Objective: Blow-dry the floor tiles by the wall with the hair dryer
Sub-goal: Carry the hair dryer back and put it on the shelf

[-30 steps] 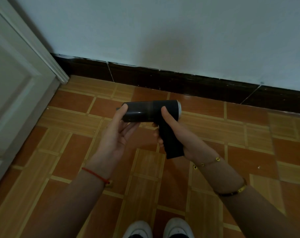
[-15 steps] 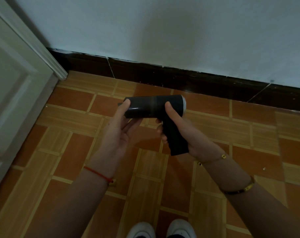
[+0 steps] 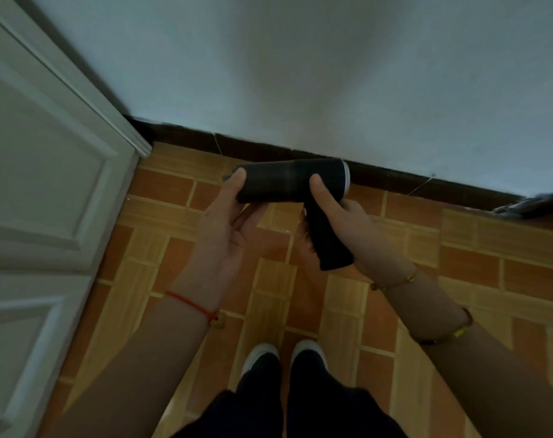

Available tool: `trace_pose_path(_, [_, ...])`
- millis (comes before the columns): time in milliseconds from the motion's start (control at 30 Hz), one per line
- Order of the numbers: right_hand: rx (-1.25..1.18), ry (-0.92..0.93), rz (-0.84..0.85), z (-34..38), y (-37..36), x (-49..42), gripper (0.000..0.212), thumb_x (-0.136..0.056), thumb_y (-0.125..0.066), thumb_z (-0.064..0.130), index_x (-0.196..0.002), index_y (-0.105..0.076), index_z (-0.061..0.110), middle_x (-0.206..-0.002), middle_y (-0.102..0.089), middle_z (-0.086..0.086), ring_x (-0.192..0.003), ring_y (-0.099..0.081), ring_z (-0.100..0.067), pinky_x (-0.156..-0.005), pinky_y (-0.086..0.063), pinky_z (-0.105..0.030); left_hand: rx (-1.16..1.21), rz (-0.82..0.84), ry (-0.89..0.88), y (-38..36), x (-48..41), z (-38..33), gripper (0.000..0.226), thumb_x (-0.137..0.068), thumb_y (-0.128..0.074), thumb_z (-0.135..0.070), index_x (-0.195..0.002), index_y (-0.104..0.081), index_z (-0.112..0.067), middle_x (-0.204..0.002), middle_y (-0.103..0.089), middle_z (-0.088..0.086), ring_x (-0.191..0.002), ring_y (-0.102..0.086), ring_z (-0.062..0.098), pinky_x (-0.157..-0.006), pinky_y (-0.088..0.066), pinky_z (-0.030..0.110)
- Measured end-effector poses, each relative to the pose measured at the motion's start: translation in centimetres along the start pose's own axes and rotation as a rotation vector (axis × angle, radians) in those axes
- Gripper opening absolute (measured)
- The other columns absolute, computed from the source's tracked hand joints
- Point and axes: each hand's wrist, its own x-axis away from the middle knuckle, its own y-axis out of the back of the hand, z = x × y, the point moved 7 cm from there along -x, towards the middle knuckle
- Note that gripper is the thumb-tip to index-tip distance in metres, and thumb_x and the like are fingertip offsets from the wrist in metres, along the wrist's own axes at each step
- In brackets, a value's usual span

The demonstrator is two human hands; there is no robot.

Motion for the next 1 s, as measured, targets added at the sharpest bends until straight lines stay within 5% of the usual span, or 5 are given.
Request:
trace_pose_path(200, [0.014, 0.014, -0.022, 12.2, -1.2, 7.6, 0.054, -0.087, -0.054, 0.062, -0.08, -0.065, 0.009, -0.067, -0.071, -0.01, -0.059, -0.066, -0.023, -0.062, -0.057, -0.032, 0.041, 0.004, -0.031, -6.2, 8.1, -10.9, 0.041, -0.094, -0.063, -0.024, -0.131, -0.06, -0.008, -0.127, -0.068, 0.015, -0.118, -0.066, 0.023, -0.101, -0.053, 0.035])
trace_pose_path(600, [0.044, 0.076, -0.018, 37.4, -3.5, 23.3, 0.058, -0.086, -0.055, 0.063, -0.084, -0.064, 0.005, -0.071, -0.067, -0.013, -0.057, -0.064, -0.022, -0.063, -0.057, -0.032, 0.042, 0.0, -0.086, -18.6, 24.6, -32.5, 0.043, -0.095, -0.063, -0.025, -0.132, -0.056, -0.003, -0.127, -0.067, 0.019, -0.115, -0.067, 0.024, -0.103, -0.051, 0.038])
trace_pose_path(1000, [0.1, 0.056, 0.063, 47.5, -6.1, 33.7, 0.065, -0.079, -0.053, 0.072, -0.084, -0.065, 0.009, -0.07, -0.069, -0.008, -0.06, -0.066, -0.022, -0.068, -0.057, -0.033, 0.07, -0.04, -0.126, -22.8, 36.8, -42.7, 0.048, -0.087, -0.071, -0.025, -0.129, -0.061, -0.004, -0.127, -0.068, 0.014, -0.117, -0.066, 0.022, -0.099, -0.055, 0.034])
